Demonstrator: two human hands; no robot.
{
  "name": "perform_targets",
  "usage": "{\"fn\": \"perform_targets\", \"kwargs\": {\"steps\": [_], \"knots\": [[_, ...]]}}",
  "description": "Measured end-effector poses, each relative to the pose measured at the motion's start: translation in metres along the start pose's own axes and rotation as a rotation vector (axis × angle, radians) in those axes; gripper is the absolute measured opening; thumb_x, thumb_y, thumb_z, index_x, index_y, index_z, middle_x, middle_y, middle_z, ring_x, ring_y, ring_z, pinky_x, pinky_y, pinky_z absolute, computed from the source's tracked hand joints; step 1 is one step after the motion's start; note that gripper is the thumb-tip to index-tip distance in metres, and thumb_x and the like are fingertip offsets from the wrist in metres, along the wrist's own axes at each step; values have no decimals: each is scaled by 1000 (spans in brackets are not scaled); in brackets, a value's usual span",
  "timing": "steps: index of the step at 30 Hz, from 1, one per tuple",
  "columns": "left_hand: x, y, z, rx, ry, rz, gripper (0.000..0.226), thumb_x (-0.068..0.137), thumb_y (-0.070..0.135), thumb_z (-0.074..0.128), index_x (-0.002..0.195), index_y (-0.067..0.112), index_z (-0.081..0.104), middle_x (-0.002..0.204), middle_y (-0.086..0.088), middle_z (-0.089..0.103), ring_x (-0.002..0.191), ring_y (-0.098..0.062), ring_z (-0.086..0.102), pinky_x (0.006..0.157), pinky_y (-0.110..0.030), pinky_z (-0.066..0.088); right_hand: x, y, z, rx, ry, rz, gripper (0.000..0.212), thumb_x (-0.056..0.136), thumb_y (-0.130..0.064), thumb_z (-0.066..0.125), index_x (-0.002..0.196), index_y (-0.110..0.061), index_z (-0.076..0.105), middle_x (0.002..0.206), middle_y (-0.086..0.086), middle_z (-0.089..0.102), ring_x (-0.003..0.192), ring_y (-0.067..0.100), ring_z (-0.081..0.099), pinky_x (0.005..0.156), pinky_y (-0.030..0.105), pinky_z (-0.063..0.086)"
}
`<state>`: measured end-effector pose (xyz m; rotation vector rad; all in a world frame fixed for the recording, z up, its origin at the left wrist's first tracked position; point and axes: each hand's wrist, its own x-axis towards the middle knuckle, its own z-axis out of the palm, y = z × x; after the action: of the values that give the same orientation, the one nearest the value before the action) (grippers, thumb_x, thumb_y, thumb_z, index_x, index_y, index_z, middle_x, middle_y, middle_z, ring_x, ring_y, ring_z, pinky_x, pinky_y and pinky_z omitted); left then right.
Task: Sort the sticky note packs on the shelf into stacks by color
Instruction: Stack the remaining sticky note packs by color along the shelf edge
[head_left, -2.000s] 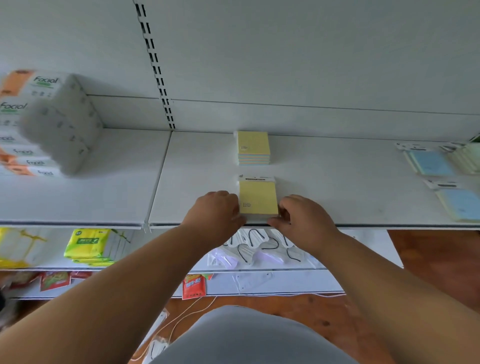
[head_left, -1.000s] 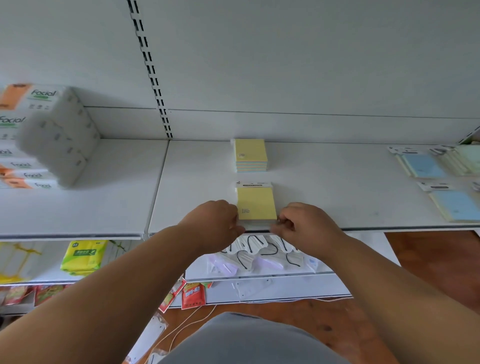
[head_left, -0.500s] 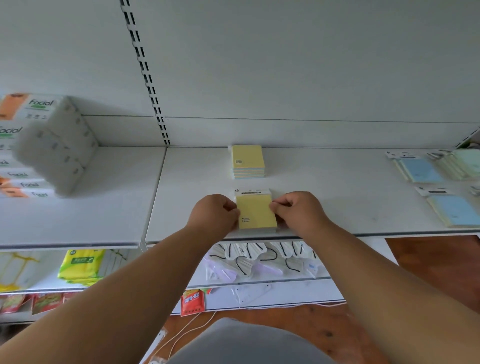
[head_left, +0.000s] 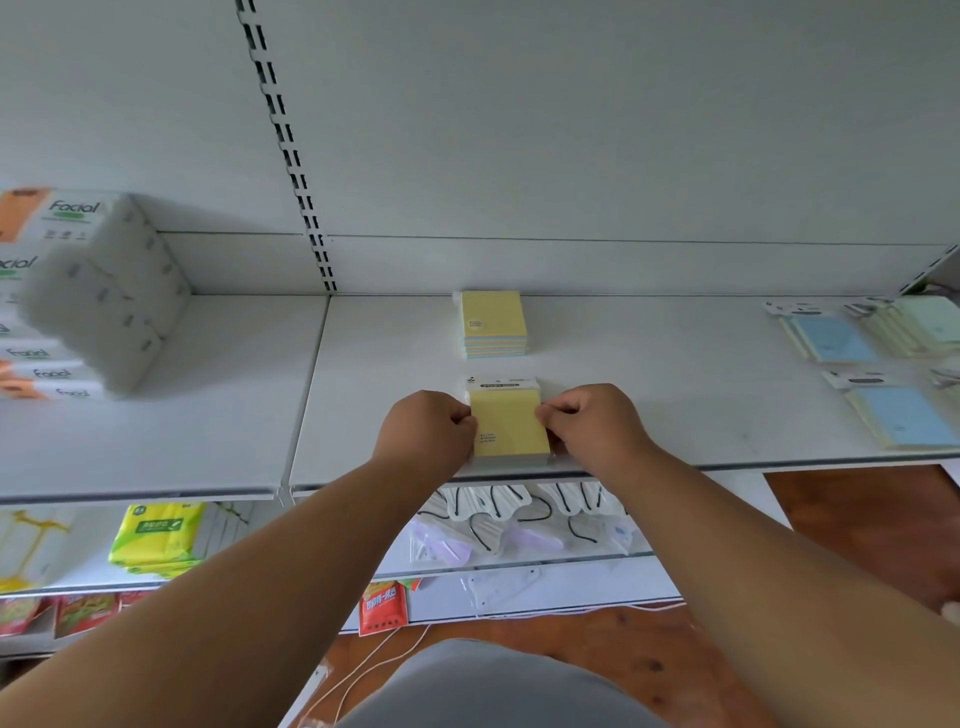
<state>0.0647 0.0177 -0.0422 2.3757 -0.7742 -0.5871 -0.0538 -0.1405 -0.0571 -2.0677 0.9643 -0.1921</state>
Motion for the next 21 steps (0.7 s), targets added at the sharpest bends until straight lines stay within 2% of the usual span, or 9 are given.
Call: {"fn": "perform_targets", "kwargs": {"steps": [3, 8, 11, 13, 15, 17, 21], "knots": [[-1, 0, 0, -35, 0, -6, 26, 86, 17, 51, 73, 10, 72, 68, -5, 71, 61, -22, 62, 62, -30, 54, -1, -2, -1, 10, 0, 11, 18, 87, -27, 68, 79, -13, 77, 75, 10, 74, 75, 29, 71, 78, 44, 58], [-1, -4, -5, -85, -40, -43, 26, 85, 22, 53, 77, 6, 72, 74, -12, 72, 67, -30, 65, 63, -33, 56, -9, -9, -4, -7, -8, 17, 21, 90, -30, 65, 81, -16, 77, 76, 5, 75, 75, 24, 71, 77, 39, 57], [-2, -2, -15, -40, 121, -57, 22, 85, 29, 54, 78, 13, 68, 74, -3, 71, 69, -22, 65, 62, -30, 54, -10, -10, -10, -3, 42, 25, 30, 92, -33, 60, 74, -11, 72, 71, 6, 73, 71, 24, 70, 74, 39, 58], [-7, 9, -21, -33, 262, 14, 14, 87, 28, 55, 85, 19, 66, 81, 5, 66, 76, -17, 61, 64, -26, 45, -11, -9, -16, 85, 68, 37, 28, 93, -31, 60, 73, -13, 70, 70, 6, 73, 70, 23, 72, 77, 43, 59], [-11, 26, -20, -30, 319, 131, 11, 88, 27, 55, 87, 20, 64, 85, 7, 62, 77, -14, 58, 66, -25, 42, -12, -6, -25, 143, 99, 25, 23, 92, -26, 61, 71, -22, 68, 72, 6, 73, 71, 21, 72, 78, 45, 59], [-12, 45, -13, -30, 308, 228, 11, 88, 26, 54, 86, 21, 63, 86, 8, 61, 77, -13, 57, 67, -26, 43, -14, -2, -39, 162, 121, 19, 21, 91, -21, 61, 72, -26, 67, 76, 5, 73, 74, 21, 72, 78, 45, 60], [-4, 83, 17, -27, 175, 337, 10, 89, 24, 53, 90, 23, 64, 90, 9, 62, 79, -11, 56, 68, -24, 41, -10, 21, -80, 127, 190, 19, 19, 91, -22, 61, 74, -28, 68, 78, -2, 72, 78, 19, 70, 81, 43, 58]]}}
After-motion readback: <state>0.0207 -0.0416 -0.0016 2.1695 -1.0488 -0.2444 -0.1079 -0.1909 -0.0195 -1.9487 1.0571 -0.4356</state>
